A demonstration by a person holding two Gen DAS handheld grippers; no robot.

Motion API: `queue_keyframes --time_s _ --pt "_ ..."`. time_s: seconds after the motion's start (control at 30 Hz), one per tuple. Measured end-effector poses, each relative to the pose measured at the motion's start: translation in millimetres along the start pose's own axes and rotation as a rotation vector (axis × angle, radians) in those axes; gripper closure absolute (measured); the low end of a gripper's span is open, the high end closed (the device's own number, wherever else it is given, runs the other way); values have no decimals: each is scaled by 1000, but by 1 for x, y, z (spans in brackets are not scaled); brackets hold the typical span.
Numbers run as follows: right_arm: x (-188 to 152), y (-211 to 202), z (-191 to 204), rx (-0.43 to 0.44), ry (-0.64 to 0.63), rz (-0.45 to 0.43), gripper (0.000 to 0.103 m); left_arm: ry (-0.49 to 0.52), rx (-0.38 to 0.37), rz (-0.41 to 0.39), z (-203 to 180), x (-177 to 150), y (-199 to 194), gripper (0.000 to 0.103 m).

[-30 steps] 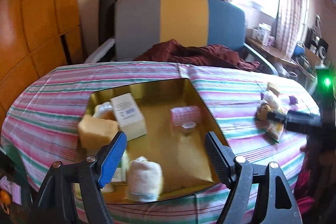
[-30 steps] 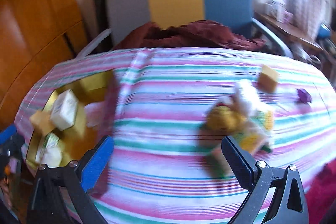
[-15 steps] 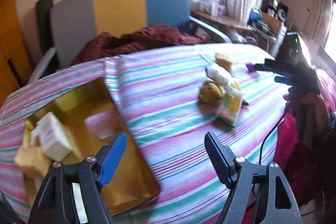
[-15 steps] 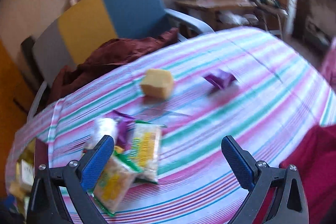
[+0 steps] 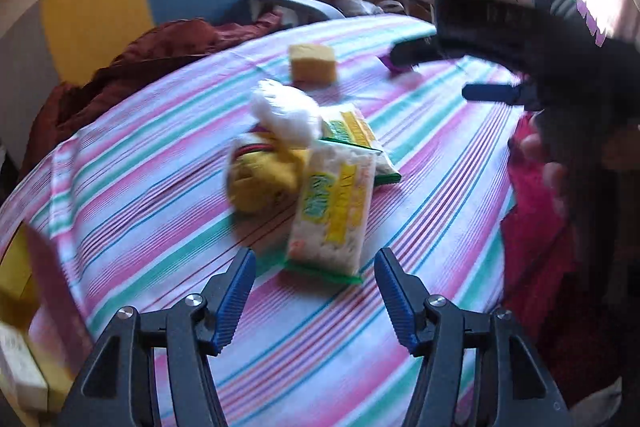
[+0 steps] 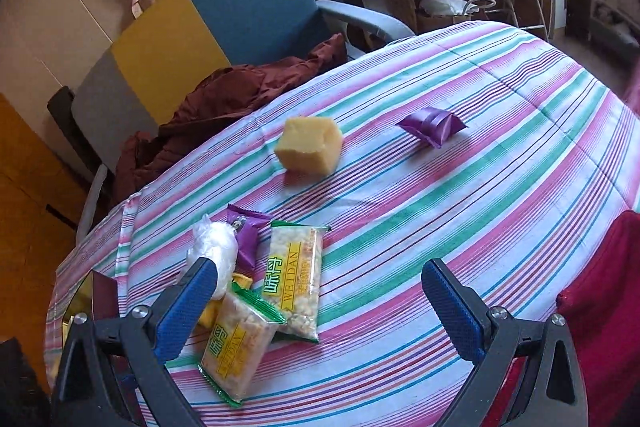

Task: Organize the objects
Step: 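Grasp the WEIDAN snack pack with left tool while right tool grasps yellow sponge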

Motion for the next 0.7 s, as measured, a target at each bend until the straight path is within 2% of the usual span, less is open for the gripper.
queue_keyframes --time_s 0.1,0.27,0.33,0.4,0.5,0.7 --pt "-1 4 0 4 2 15 0 15 -3 11 -2 7 15 41" --pt "-2 10 0 3 4 39 0 12 -51 29 -7 13 34 41" --pt "-3 13 0 -5 1 46 0 26 -45 24 -9 16 41 41" --pt "-4 17 0 -13 -5 56 0 21 -59 34 -9 14 48 55" --pt "-6 21 -2 -28 -11 66 0 -12 -94 14 -7 6 46 55" --pt "-10 26 -2 -54 -32 79 0 -87 -60 -11 -1 -34 22 55"
Point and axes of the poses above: each gripper's, at about its wrist camera, not at the fingertips, and y roughly the way its jaws point, z to its left, x to its top, the point moved 5 cm from there along y, roughly the way its jaws point, and after that the axes turned 5 degrees about y, right-handed, at the moved point
